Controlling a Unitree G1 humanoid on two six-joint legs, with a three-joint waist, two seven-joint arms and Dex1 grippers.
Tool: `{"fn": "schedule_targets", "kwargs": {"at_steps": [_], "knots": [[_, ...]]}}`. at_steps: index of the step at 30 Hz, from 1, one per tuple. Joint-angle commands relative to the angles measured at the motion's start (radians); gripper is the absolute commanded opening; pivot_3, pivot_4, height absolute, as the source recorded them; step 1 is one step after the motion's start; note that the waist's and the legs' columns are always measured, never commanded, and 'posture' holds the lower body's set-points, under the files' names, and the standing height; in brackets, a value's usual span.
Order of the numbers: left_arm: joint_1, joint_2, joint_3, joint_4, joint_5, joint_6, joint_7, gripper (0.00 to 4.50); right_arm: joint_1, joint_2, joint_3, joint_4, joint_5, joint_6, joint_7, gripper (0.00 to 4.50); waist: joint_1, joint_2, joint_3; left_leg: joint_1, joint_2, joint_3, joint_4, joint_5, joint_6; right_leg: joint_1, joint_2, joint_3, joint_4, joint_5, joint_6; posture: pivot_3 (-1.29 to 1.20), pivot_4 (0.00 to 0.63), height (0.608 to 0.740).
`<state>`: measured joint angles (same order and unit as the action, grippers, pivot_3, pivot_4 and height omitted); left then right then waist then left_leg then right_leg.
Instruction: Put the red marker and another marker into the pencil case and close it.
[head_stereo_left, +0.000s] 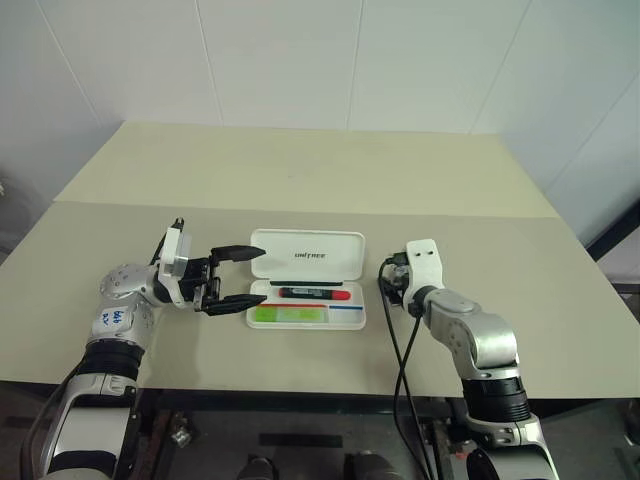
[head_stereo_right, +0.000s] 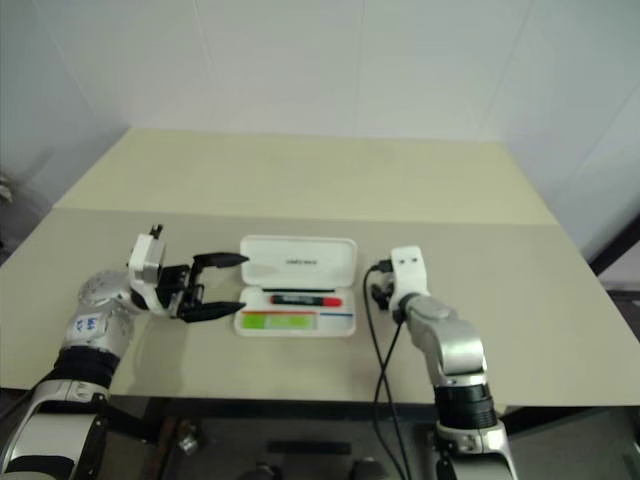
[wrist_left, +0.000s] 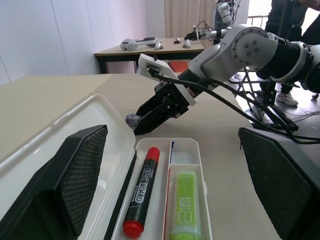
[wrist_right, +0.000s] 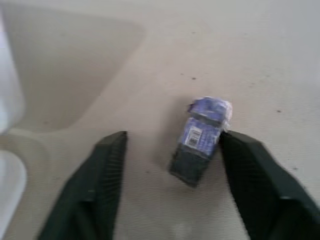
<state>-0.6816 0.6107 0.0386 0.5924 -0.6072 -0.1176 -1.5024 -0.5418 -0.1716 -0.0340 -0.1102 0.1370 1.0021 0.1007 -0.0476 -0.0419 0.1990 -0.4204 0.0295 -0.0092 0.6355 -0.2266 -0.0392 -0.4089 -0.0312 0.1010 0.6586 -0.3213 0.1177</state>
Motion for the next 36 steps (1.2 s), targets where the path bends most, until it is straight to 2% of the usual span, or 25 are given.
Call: {"fn": "schedule_targets", "kwargs": {"at_steps": [1, 5, 6, 12, 17, 21, 25, 31, 36], "knots": [[-0.018, 0.004, 0.021, -0.016, -0.013, -0.013, -0.112, 4.5, 0.03, -0.038, -0.017, 0.029, -0.038, 0.024, -0.031, 1.66, 0.004, 0.0, 0.0, 0.0, 0.0, 0.0, 0.0, 0.0, 0.0, 0.0, 0.0, 0.0, 0.0, 0.0, 0.0, 0.0, 0.15, 0.74], [-0.019, 0.005, 0.018, -0.017, -0.017, -0.012, -0.112, 4.5, 0.018, -0.089, -0.016, 0.011, -0.029, 0.014, 0.004, 0.4, 0.018, 0.0, 0.0, 0.0, 0.0, 0.001, 0.0, 0.0, 0.0, 0.0, -0.001, 0.0, -0.002, 0.001, -0.001, 0.0, 0.15, 0.74], [-0.018, 0.006, 0.018, -0.017, -0.017, -0.013, -0.112, 4.5, 0.018, -0.094, -0.015, 0.01, -0.027, 0.012, 0.007, 0.38, 0.021, 0.0, 0.0, 0.0, 0.0, 0.001, 0.0, 0.0, 0.0, 0.0, -0.001, 0.0, -0.003, 0.001, -0.001, 0.0, 0.15, 0.74], [-0.024, 0.05, -0.026, -0.018, -0.064, -0.001, -0.112, 4.5, -0.049, -0.293, 0.009, -0.062, 0.039, -0.05, 0.227, 0.38, 0.015, 0.001, 0.001, -0.003, -0.004, 0.003, -0.007, 0.001, 0.002, -0.002, -0.007, -0.001, -0.008, 0.001, 0.0, 0.0, 0.15, 0.74], [-0.045, 0.084, -0.075, 0.018, -0.086, -0.026, -0.112, 4.5, -0.113, -0.385, 0.021, -0.174, 0.172, -0.017, 0.429, 0.38, -0.007, 0.001, 0.001, -0.003, 0.0, 0.004, -0.014, 0.0, 0.002, -0.005, 0.001, 0.0, -0.011, 0.001, 0.0, 0.0, 0.15, 0.74], [-0.068, 0.095, -0.108, 0.052, -0.094, -0.044, -0.112, 4.5, -0.144, -0.401, 0.092, -0.255, 0.264, 0.007, 0.556, 0.38, -0.011, 0.001, 0.001, -0.002, 0.003, 0.002, -0.016, 0.0, 0.002, -0.005, 0.005, -0.002, -0.01, -0.001, -0.003, 0.0, 0.15, 0.74], [-0.084, 0.098, -0.132, 0.073, -0.099, -0.062, -0.112, 4.5, -0.146, -0.42, 0.224, -0.3, 0.294, -0.006, 0.66, 0.38, -0.011, 0.002, 0.001, -0.002, 0.002, 0.002, -0.014, 0.0, 0.002, -0.006, 0.005, -0.002, -0.007, -0.002, -0.004, 0.0, 0.15, 0.74], [-0.091, 0.099, -0.143, 0.085, -0.103, -0.073, -0.112, 4.5, -0.154, -0.46, 0.383, -0.271, 0.248, -0.1, 0.779, 0.38, -0.008, 0.001, 0.001, -0.003, 0.002, 0.003, -0.009, 0.0, 0.002, -0.005, 0.001, -0.001, -0.006, -0.001, -0.003, 0.0, 0.15, 0.74], [-0.079, 0.103, -0.135, 0.074, -0.105, -0.075, -0.112, 4.5, -0.194, -0.45, 0.433, -0.161, 0.192, -0.178, 0.824, 0.38, -0.008, 0.001, 0.001, -0.003, 0.001, 0.003, -0.007, 0.0, 0.002, -0.004, 0.001, -0.001, -0.005, -0.001, -0.003, 0.0, 0.15, 0.74]]}}
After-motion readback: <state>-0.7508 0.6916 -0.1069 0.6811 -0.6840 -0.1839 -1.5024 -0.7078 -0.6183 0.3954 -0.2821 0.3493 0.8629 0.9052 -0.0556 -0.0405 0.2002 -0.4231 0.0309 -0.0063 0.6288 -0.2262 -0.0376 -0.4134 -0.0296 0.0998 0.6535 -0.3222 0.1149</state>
